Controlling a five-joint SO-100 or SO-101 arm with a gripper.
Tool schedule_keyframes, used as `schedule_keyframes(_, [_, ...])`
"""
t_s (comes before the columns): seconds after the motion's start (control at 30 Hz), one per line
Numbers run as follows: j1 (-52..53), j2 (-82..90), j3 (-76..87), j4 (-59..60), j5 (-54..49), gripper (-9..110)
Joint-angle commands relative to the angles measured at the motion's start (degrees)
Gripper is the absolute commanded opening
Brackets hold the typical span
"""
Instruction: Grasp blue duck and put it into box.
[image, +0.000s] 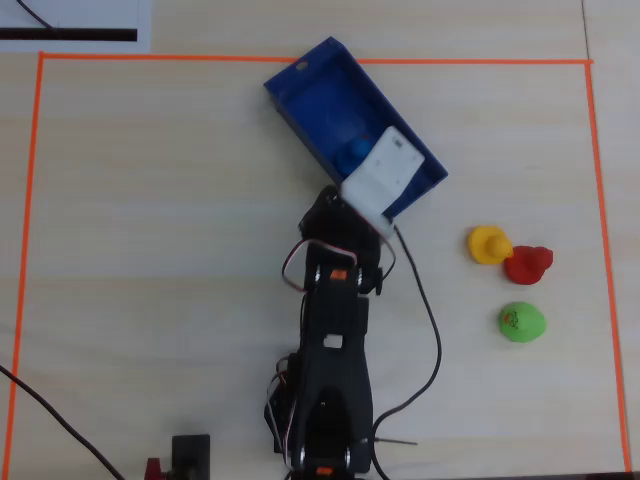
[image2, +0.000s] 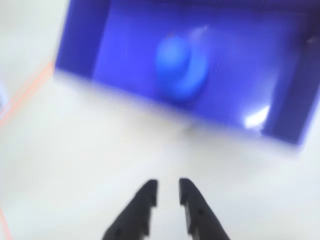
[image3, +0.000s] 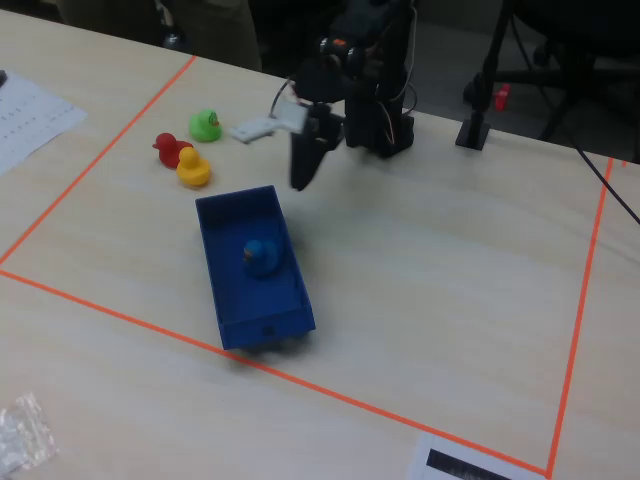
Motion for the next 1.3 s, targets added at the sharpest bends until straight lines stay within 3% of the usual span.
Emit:
schedule_keyframes(0.0, [-7.0,24.0,16.3,3.6,-1.5,0])
schedule_keyframes(0.2, [-6.8,35.3,33.0,2.1,-5.4,0])
schedule_keyframes(0.4, [-5.3,43.5,35.7,13.9,-8.9,0])
schedule_keyframes(0.63, [-3.5,45.6,35.7,27.6,-21.4,0])
schedule_keyframes(1.27, [-3.1,45.6,35.7,27.7,-21.1,4])
